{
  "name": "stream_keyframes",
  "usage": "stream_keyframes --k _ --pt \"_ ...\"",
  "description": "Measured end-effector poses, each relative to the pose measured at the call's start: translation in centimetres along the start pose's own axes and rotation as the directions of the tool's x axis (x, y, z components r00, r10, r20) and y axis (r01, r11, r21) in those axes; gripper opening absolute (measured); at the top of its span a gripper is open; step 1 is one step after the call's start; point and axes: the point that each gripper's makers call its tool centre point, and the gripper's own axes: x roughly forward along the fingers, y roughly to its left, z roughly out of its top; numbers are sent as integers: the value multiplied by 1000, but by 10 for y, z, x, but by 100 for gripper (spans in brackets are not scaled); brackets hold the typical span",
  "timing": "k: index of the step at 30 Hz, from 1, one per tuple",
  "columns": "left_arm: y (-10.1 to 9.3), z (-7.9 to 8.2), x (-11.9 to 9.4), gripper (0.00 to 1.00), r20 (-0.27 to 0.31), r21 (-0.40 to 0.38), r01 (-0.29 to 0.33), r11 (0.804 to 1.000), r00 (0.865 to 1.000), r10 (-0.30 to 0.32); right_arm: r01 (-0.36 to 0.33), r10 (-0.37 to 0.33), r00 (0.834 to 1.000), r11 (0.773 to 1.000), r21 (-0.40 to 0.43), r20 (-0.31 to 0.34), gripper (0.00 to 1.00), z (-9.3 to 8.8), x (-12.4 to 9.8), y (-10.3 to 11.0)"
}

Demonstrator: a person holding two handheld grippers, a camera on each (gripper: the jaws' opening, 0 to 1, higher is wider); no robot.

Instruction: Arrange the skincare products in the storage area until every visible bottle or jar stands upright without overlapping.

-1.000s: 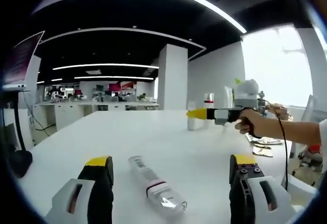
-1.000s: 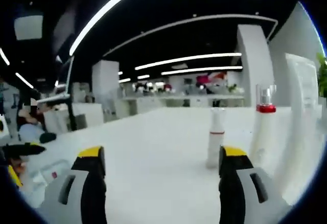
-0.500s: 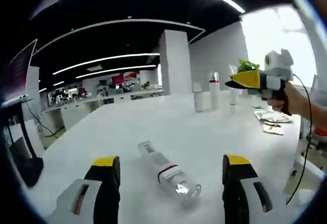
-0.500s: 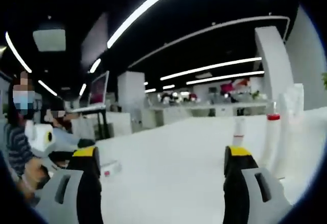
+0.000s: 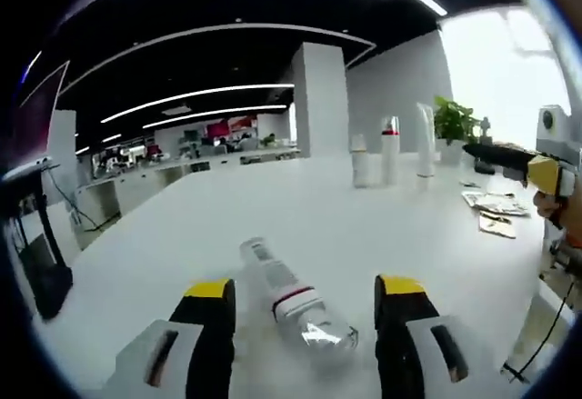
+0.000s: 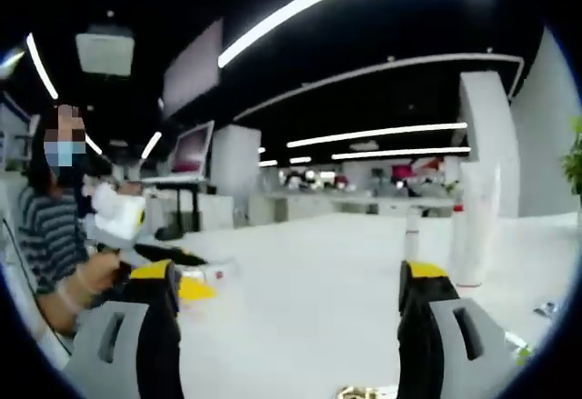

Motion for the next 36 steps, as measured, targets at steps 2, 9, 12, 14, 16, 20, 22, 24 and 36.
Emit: stream_keyframes --k 2,9,12,14,16,20,22,24,36 --pt "-1 1 4 60 -31 -15 39 999 999 -39 -16 16 1000 999 34 5 100 2 -1 4" --pt "11 6 4 49 -203 34 96 995 975 -88 1 -1 1000 1000 17 9 100 3 -8 4" --pt "12 -9 5 49 -355 85 127 988 930 -89 -6 6 1000 999 38 -2 100 -3 -12 8" --pt "14 -9 10 49 -376 106 140 984 922 -91 -7 8 1000 998 60 -10 100 -6 -16 9" --pt "11 -6 12 48 -397 42 128 991 912 -101 -4 5 1000 998 59 -6 100 -7 -20 10" --pt "10 -1 16 34 -436 76 179 981 891 -129 10 -9 1000 999 40 -20 100 -12 -25 8" --pt "5 -6 13 25 -493 103 228 968 857 -150 14 -12 1000 999 51 -28 100 -16 -27 6" --pt "4 -2 16 23 -493 100 232 968 856 -154 17 -16 999 998 58 -28 99 -17 -28 5" --pt "-8 21 12 21 -344 -49 313 949 886 -310 18 -17 1000 997 75 -9 98 -17 -29 8"
